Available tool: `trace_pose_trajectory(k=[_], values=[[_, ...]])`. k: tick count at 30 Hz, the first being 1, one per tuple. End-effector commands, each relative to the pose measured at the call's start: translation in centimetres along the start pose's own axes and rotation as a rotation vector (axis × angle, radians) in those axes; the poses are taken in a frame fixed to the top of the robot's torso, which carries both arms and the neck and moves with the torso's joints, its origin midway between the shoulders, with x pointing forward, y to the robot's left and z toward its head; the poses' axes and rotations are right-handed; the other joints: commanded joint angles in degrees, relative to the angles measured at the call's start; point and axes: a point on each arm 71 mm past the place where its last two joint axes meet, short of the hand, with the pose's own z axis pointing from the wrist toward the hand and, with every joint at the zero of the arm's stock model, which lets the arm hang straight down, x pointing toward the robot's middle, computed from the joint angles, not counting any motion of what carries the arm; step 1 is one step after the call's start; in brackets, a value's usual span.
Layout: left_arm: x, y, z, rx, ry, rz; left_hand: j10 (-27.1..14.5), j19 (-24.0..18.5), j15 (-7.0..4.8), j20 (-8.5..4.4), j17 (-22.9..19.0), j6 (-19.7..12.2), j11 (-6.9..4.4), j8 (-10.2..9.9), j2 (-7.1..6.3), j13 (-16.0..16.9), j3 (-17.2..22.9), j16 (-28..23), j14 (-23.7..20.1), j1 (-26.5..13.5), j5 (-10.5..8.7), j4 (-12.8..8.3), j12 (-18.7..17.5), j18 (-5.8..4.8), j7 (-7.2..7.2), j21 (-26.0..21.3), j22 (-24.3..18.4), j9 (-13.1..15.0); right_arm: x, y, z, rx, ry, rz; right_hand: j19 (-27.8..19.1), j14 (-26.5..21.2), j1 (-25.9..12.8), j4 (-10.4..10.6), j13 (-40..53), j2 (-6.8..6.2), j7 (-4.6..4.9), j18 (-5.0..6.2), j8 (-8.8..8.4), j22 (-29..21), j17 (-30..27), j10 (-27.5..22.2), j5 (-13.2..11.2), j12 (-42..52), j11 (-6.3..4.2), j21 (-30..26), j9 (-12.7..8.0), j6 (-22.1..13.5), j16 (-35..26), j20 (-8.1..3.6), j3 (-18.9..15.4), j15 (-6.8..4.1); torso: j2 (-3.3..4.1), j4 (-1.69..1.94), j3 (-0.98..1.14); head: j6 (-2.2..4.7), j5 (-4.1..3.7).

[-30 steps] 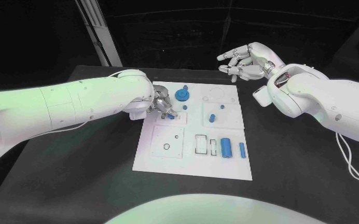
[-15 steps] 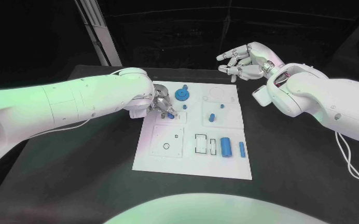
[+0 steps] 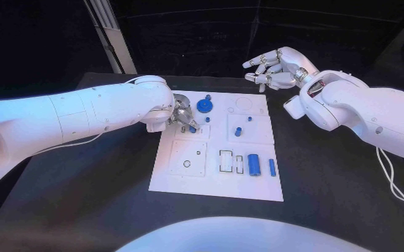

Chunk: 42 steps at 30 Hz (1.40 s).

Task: Assemble the parts on the task board

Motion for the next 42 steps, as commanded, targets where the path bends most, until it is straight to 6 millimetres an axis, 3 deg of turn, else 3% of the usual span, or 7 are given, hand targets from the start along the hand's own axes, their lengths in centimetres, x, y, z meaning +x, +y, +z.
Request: trace_pose_trajectory(k=[1, 8, 28, 36, 42], values=[[0.4, -0.2, 0.1, 0.008, 0.020, 0.006, 0.7, 0.4, -0.43, -0.02, 15.1, 0.4, -0.01, 0.3, 0.07, 0.4, -0.3, 0.2, 6.2, -0.5, -0.01, 0.0, 0.5, -0.73, -0.06, 0.3, 0.2, 0.0, 0.0, 0.2, 0.1, -0.006, 0.008, 0.000, 0.3, 0.3, 0.2, 0.1, -0.1, -0.19, 0.01, 0.28, -0.15, -0.1, -0.1, -0.4, 0.2, -0.1, 0.12, -0.2, -0.1, -0.4, -0.4, 0.06, 0.3, -0.07, -0.03, 0.00, 0.00, -0.02, -0.07], [0.3, -0.2, 0.1, 0.005, 0.017, 0.004, 1.0, 0.4, -0.53, -0.14, 15.1, 1.0, -0.11, 0.2, -0.35, 0.7, -1.5, 0.2, 6.2, -1.9, -0.04, 0.6, 0.7, -0.76, -0.16, 0.4, 0.3, -0.2, 0.1, 0.2, 0.1, -0.007, 0.008, 0.000, 0.3, 0.3, 0.1, 0.2, -0.1, -0.21, 0.02, 0.27, -0.15, -0.1, -0.2, -0.4, 0.3, -0.1, 0.13, -0.2, -0.1, -0.4, -0.5, 0.07, 0.3, -0.06, 0.00, 0.00, 0.02, 0.00, -0.04], [0.2, -0.2, 0.3, -0.010, 0.020, 0.008, 1.6, 0.9, -0.65, -0.30, 15.1, 2.2, -0.17, -0.1, -0.75, 1.7, -8.0, 0.2, 6.2, -6.9, -0.09, 5.0, 1.4, -0.98, -0.24, 1.0, 1.5, -1.0, 0.1, 0.2, 0.1, -0.007, 0.013, 0.001, 0.0, 0.0, -0.2, 0.6, -0.4, -0.37, 0.06, 0.26, -0.21, -0.2, -0.8, -0.7, 0.3, -0.2, 0.20, -0.4, -0.1, -0.5, -1.3, 0.14, 0.6, 0.03, -0.04, 0.01, -0.01, 0.04, -0.16], [-0.1, 0.4, 0.0, -0.010, -0.007, -0.013, 1.8, 1.2, -0.82, -0.44, 15.1, 2.6, -0.35, 0.0, -2.88, 1.9, -15.6, 0.2, 6.2, -10.4, -0.20, 8.9, 1.5, -1.09, -0.48, 1.3, 2.2, -1.2, 0.1, 0.1, 0.1, -0.007, 0.013, 0.001, -0.1, -0.1, -0.4, 0.8, -0.5, -0.46, 0.09, 0.25, -0.24, -0.2, -0.9, -0.8, 0.3, -0.2, 0.24, -0.5, -0.1, -0.6, -1.6, 0.18, 0.6, 0.07, -0.05, 0.03, -0.05, 0.14, -0.26], [-1.4, 0.3, -1.0, 0.017, -0.051, -0.041, 1.4, 1.1, -0.92, -0.59, 15.1, 2.3, -0.42, 0.0, -2.91, 1.2, -20.8, 0.2, 6.2, -9.9, -0.17, 10.3, 1.0, -1.01, -0.51, 1.0, 1.9, -1.2, 0.1, 0.1, 0.1, -0.006, 0.013, 0.000, -0.1, -0.1, -0.5, 0.9, -0.6, -0.50, 0.10, 0.25, -0.25, -0.2, -0.9, -0.8, 0.2, -0.2, 0.25, -0.6, -0.1, -0.7, -1.6, 0.20, 0.6, 0.08, -0.03, 0.01, -0.02, 0.29, -0.32]])
